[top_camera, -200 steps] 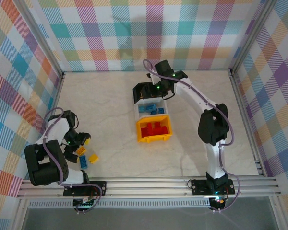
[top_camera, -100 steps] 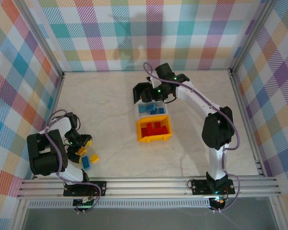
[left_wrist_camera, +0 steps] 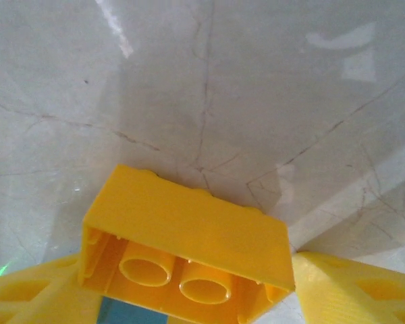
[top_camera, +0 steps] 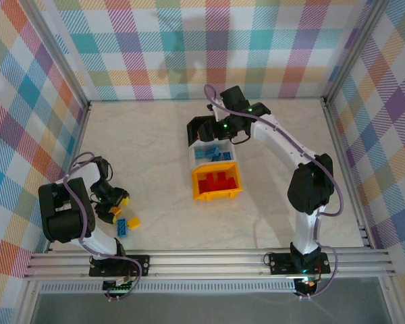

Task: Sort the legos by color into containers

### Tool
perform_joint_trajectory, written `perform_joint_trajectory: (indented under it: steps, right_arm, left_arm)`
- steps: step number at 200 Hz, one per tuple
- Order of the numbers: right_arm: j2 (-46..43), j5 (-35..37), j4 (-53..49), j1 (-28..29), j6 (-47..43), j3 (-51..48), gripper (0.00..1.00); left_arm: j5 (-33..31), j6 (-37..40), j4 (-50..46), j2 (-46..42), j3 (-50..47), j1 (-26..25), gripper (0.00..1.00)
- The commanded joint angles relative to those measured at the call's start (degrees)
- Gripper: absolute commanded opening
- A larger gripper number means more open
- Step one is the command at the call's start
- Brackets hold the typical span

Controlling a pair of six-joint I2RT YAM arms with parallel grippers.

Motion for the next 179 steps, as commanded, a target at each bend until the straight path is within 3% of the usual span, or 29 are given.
perform_joint_trajectory:
  steps: [1, 51, 98, 107, 125, 179]
  right_arm:
    - [-2.45, -0.9, 0.29, 0.9, 1.38, -0.53, 0.64]
    - [-2.49, -0.2, 0.4, 2.35, 2.36, -0.62, 0.63]
    - [-2.82, 0.61, 0.39, 2.92, 2.82, -0.88, 0.63]
    - [-2.72, 0.49, 0.22, 2.92, 2.73, -0.9, 0.63]
    - [-2.38, -0.07, 0.13, 2.92, 2.81, -0.71, 0.64]
    - [0.77, -3.29, 2.24, 3.46, 5.57, 0.42, 0.65]
  left_arm:
    - [2.69, 2.63, 4.55, 1.47, 0.21, -0.67, 0.68]
    - [3.97, 3.87, 4.51, 4.14, 5.94, -7.05, 0.56]
    - [3.9, 4.31, 2.36, 7.76, 13.03, -11.55, 0.54]
    - [3.82, 4.44, 1.36, 7.91, 13.91, -12.05, 0.57]
    - [2.48, 4.6, -1.26, 6.37, 14.16, -11.92, 0.76]
    - [-2.28, 11.95, -7.84, 0.21, 14.16, -5.06, 0.85]
